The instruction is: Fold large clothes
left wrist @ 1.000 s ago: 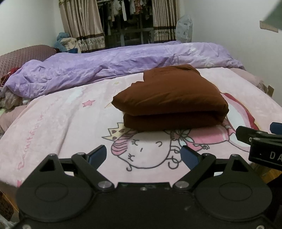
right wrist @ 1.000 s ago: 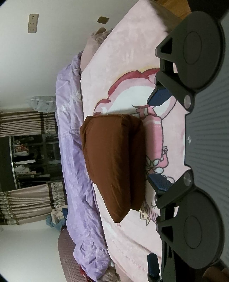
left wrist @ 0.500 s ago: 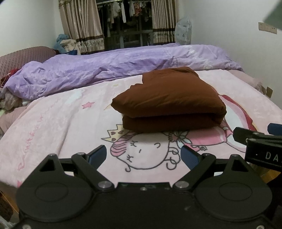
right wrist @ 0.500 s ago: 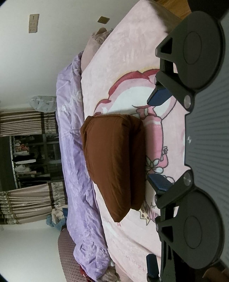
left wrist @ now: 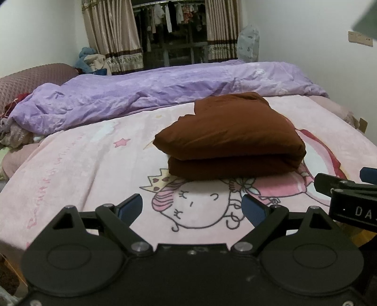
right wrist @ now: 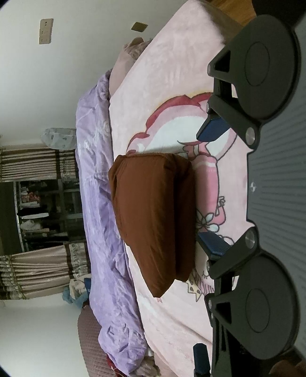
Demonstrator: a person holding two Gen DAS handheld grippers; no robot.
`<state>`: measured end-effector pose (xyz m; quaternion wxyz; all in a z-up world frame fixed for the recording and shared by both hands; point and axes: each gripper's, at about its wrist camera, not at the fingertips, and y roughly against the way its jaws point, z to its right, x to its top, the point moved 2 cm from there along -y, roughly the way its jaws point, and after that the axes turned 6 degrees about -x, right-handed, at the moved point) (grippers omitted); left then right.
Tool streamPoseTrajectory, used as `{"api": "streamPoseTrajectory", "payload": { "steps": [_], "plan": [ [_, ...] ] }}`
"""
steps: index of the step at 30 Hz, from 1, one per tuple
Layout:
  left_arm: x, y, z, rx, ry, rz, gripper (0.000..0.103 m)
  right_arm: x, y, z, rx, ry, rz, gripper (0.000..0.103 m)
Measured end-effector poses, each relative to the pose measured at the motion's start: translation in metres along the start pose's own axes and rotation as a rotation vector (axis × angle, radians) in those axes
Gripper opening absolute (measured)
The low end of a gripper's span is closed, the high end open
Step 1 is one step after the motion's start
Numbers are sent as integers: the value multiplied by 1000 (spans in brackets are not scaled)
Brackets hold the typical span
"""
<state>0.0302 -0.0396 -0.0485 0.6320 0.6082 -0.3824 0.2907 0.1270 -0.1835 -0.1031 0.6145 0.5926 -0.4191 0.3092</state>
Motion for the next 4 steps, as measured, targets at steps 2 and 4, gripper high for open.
{"api": "streamPoseTrajectory", "payload": {
  "steps": [2, 4],
  "plan": [
    [0, 2, -1, 4, 11, 20, 93, 0, 0, 0, 1, 1, -1, 101],
    [-1, 9, -5, -2, 46, 68, 93, 0, 0, 0, 1, 1, 0, 101]
  ]
}}
